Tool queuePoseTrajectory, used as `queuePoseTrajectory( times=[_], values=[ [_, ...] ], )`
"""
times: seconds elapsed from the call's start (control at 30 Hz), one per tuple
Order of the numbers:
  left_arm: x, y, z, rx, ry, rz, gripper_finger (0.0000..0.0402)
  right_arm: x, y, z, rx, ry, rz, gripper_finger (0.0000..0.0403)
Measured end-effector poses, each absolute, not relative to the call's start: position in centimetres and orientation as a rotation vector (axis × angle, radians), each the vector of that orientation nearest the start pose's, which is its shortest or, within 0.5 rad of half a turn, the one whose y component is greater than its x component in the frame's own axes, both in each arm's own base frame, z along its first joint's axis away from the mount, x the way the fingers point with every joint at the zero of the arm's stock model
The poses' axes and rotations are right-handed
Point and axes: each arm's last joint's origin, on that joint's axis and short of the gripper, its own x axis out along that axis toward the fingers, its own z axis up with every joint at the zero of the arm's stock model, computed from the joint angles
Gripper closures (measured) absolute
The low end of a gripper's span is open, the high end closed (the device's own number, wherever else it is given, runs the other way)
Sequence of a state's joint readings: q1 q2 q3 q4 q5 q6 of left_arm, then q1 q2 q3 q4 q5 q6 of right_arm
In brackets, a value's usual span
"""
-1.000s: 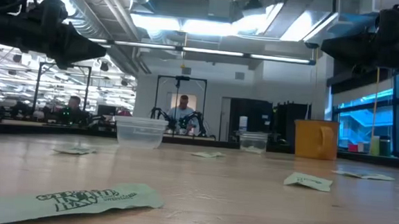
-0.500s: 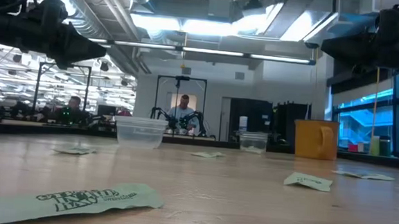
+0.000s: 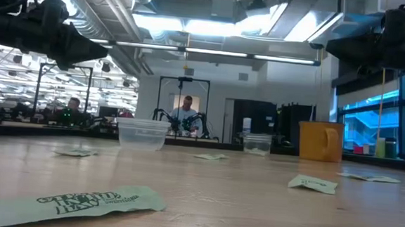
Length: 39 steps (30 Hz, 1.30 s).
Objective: Pick and place Stevia / Truvia into bins
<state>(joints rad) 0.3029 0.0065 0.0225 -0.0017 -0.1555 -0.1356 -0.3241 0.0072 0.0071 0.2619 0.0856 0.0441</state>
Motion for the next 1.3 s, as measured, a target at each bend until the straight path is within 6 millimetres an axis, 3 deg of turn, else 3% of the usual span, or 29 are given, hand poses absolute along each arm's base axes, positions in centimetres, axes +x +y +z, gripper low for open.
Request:
queuePoseTrajectory(
  times=[0.83,1.3],
  values=[
    [9.06,3.3,17.06,-0.132,-0.046,0.457,0.0345,8.83,-3.31,19.04,-0.011,-0.267,-0.431,0.0304],
    [9.06,3.31,17.06,-0.071,-0.032,0.46,0.0345,8.84,-3.32,18.99,0.123,-0.29,-0.414,0.0304]
  ],
)
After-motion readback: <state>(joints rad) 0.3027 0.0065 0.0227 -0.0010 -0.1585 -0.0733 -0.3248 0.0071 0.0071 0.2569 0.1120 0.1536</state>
